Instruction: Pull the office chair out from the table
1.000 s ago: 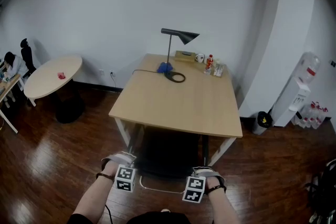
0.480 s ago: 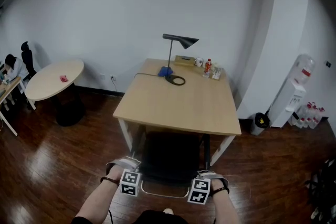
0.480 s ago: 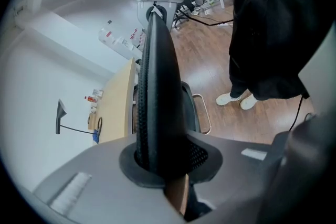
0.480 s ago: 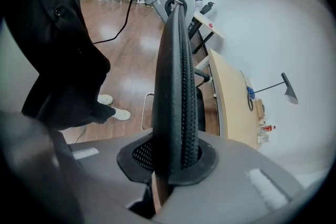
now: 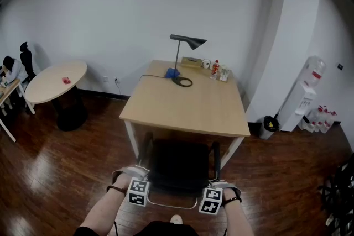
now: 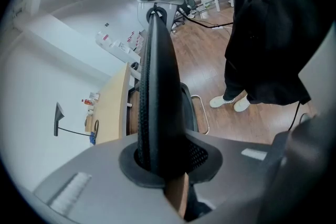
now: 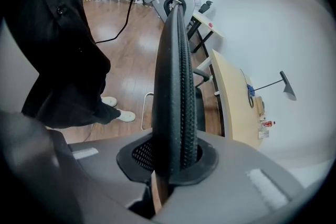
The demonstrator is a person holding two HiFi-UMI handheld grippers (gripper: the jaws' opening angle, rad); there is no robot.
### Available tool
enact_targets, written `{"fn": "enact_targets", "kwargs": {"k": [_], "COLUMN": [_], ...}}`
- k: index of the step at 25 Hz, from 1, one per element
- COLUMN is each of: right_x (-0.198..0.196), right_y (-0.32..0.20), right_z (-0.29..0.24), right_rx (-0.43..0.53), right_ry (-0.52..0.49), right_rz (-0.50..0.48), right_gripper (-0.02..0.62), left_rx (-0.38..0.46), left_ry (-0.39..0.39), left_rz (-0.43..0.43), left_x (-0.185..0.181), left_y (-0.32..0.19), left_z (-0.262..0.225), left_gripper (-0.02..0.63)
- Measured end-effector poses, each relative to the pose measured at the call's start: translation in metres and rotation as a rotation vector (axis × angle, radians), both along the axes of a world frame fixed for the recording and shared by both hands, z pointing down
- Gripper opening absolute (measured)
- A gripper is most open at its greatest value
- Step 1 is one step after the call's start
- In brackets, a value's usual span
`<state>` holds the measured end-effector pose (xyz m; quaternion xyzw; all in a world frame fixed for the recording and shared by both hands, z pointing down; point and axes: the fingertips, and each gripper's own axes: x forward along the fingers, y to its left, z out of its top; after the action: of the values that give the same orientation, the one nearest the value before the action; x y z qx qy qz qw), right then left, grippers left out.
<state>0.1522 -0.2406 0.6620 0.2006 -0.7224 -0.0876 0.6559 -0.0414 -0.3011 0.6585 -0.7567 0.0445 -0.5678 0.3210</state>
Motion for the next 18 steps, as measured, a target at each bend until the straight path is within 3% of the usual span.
{"fn": "enact_targets", "kwargs": {"k": [18], "right_x": [-0.015], "right_y": [0.072], "right_z": [-0.006], "right_rx": [-0.004], "right_ry": [0.003], "right_rz": [0.029], "right_gripper": [0.052], "left_rx": [0.019], "left_ry": [0.017], "left_rz": [0.022], "left_x": [-0.015], "left_y": [0.070], "left_z": [-0.009], "left_gripper": [0.051]}}
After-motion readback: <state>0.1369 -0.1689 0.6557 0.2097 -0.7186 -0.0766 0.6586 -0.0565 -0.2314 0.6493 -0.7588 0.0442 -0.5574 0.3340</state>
